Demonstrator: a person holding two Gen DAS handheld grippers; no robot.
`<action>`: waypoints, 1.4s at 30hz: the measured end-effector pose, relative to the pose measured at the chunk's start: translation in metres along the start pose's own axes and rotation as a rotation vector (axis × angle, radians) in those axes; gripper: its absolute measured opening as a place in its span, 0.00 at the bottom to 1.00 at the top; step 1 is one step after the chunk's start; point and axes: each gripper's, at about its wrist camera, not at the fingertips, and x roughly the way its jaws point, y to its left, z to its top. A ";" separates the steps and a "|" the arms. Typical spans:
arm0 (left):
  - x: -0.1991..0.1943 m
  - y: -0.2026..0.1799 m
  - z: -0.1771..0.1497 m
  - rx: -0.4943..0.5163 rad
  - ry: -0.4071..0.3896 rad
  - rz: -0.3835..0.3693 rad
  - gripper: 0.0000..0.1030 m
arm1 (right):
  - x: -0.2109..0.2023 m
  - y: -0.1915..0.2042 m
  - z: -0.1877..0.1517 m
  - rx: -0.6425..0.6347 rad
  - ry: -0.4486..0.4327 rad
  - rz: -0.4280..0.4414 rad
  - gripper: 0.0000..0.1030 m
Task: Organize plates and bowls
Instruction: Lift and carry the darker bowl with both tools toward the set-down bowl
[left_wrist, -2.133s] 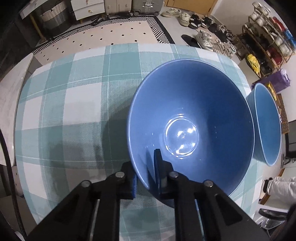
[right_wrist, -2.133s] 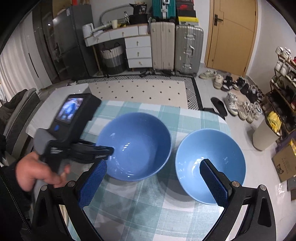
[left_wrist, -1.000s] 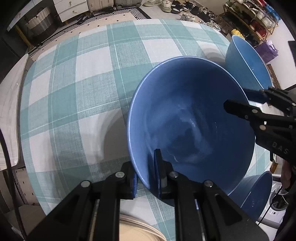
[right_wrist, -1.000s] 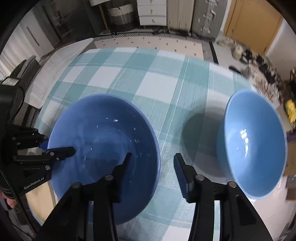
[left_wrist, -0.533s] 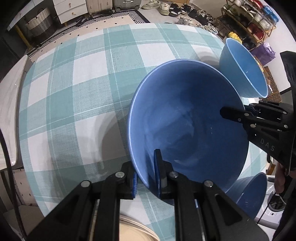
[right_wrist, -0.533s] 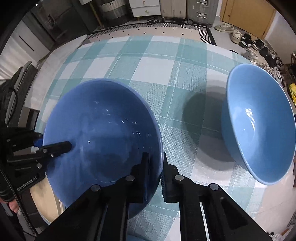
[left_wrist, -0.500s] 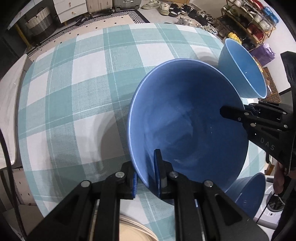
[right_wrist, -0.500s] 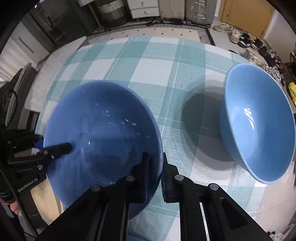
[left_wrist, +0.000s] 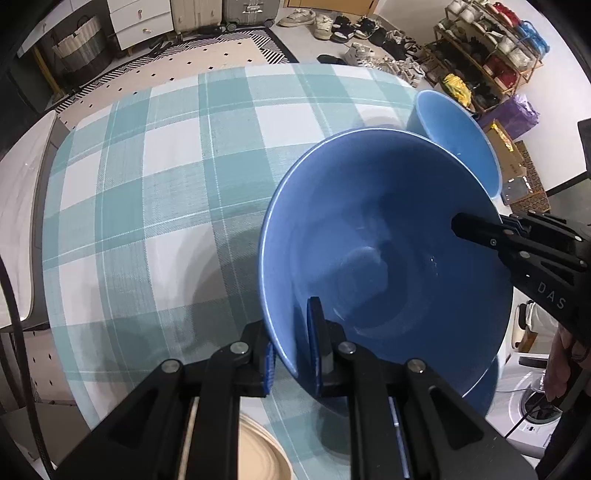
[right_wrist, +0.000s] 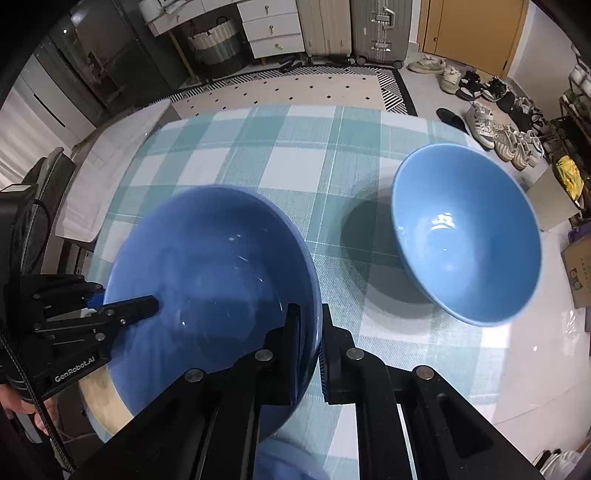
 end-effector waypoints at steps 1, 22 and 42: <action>-0.004 -0.001 -0.001 0.000 -0.006 -0.003 0.12 | -0.006 0.000 -0.002 0.004 -0.004 -0.001 0.09; -0.040 -0.063 -0.059 0.113 -0.034 -0.014 0.12 | -0.082 -0.006 -0.089 0.033 -0.052 -0.041 0.09; -0.032 -0.101 -0.116 0.198 -0.018 -0.011 0.12 | -0.087 -0.019 -0.159 0.044 -0.006 -0.033 0.09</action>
